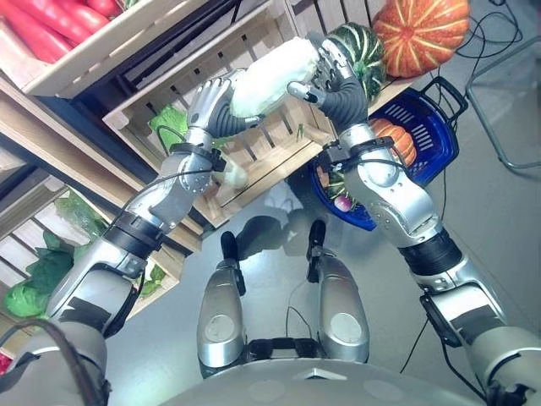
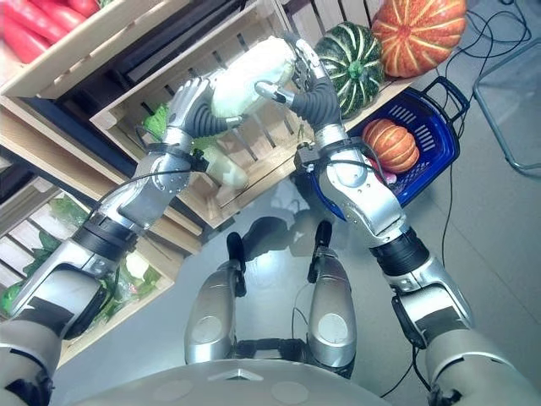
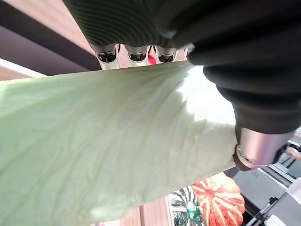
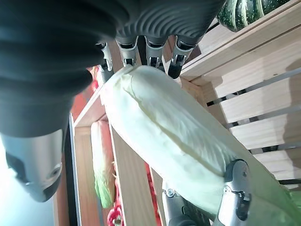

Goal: Pick up fruits and vegetables into the basket

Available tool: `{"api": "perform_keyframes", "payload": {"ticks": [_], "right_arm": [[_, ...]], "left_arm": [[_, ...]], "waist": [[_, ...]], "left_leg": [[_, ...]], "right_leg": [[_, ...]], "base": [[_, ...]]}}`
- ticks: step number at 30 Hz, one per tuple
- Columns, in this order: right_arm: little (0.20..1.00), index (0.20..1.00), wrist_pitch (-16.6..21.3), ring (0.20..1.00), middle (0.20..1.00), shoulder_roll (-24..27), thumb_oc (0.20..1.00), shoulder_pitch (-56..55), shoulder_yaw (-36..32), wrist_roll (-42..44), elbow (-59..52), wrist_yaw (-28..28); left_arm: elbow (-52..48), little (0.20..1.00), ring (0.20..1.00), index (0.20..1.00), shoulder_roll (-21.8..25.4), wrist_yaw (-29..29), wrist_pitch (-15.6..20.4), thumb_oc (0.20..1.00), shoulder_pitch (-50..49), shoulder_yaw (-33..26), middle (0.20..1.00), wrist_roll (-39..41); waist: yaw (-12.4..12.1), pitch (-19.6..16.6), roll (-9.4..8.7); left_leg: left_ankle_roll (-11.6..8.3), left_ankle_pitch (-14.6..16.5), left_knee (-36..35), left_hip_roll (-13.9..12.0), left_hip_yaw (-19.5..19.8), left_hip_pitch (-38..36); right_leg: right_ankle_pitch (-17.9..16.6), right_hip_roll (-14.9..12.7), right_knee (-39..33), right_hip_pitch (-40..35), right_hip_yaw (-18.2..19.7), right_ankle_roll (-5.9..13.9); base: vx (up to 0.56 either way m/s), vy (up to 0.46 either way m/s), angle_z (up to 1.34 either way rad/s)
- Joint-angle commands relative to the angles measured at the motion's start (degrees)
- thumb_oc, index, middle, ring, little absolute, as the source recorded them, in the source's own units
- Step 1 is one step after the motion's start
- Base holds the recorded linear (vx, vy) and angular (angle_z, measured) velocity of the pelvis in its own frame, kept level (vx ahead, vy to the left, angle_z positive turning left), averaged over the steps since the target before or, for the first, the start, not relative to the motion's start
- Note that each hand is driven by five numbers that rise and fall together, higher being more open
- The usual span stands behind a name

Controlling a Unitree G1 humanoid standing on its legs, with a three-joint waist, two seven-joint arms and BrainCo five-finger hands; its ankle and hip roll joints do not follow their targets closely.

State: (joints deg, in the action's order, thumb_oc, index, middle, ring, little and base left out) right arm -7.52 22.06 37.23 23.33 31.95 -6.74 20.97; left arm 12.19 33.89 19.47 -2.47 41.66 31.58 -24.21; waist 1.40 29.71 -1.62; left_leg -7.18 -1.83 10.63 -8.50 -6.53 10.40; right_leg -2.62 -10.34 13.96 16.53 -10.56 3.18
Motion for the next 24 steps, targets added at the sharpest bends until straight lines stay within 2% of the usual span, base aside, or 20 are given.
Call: {"api": "perform_keyframes", "payload": {"ticks": [1,4,10,14,24], "right_arm": [[1.000,1.000,2.1,1.000,1.000,-4.7,1.000,0.5,3.2,1.3,-0.6,2.7],[1.000,1.000,2.3,1.000,1.000,-6.0,1.000,0.7,3.3,1.4,0.7,4.1],[1.000,1.000,1.1,1.000,1.000,-7.9,1.000,1.7,4.5,4.2,2.5,3.5],[1.000,1.000,0.6,1.000,1.000,-8.4,1.000,1.5,5.1,10.3,2.5,1.1],[1.000,1.000,-4.7,1.000,1.000,-11.4,1.000,1.5,8.5,31.0,2.6,-7.5]], "left_arm": [[-6.9,0.200,0.200,0.200,-3.4,2.0,2.8,0.200,3.0,4.0,0.200,-5.4],[-6.5,0.200,0.200,0.200,-4.3,3.4,1.8,0.200,4.4,5.0,0.200,-6.7],[-4.6,0.200,0.200,0.200,-5.8,6.7,1.7,0.200,6.1,7.4,0.200,-11.9],[-4.9,0.200,0.200,0.200,-5.5,6.9,2.4,0.200,5.7,7.9,0.200,-14.4],[-6.8,0.200,0.200,0.200,-6.0,6.3,2.3,0.200,6.7,10.2,0.200,-22.6]], "waist": [[0.2,-6.8,-0.88],[0.5,-6.9,-0.80],[0.6,-6.9,-0.76],[0.4,-6.9,-0.72],[-0.6,-7.3,-1.02]], "left_leg": [[1.84,0.3,2.1,0.7,-1.0,2.0],[1.85,0.5,2.2,0.7,-1.0,1.9],[1.86,0.5,2.2,0.7,-1.2,2.0],[1.84,0.4,1.9,0.8,-1.0,1.8],[1.77,0.1,1.5,0.8,-0.3,1.9]], "right_leg": [[0.2,-2.6,-3.5,-5.2,0.9,3.04],[0.1,-2.7,-3.5,-5.3,1.0,3.05],[0.0,-2.8,-3.5,-5.1,1.1,3.03],[-0.1,-3.0,-3.7,-5.2,0.9,3.10],[-0.1,-3.2,-3.9,-5.5,0.2,3.15]], "base": [[0.00,0.000,0.00],[0.00,0.000,0.00],[0.00,0.001,-0.01],[0.00,0.000,0.00],[0.00,-0.021,0.02]]}}
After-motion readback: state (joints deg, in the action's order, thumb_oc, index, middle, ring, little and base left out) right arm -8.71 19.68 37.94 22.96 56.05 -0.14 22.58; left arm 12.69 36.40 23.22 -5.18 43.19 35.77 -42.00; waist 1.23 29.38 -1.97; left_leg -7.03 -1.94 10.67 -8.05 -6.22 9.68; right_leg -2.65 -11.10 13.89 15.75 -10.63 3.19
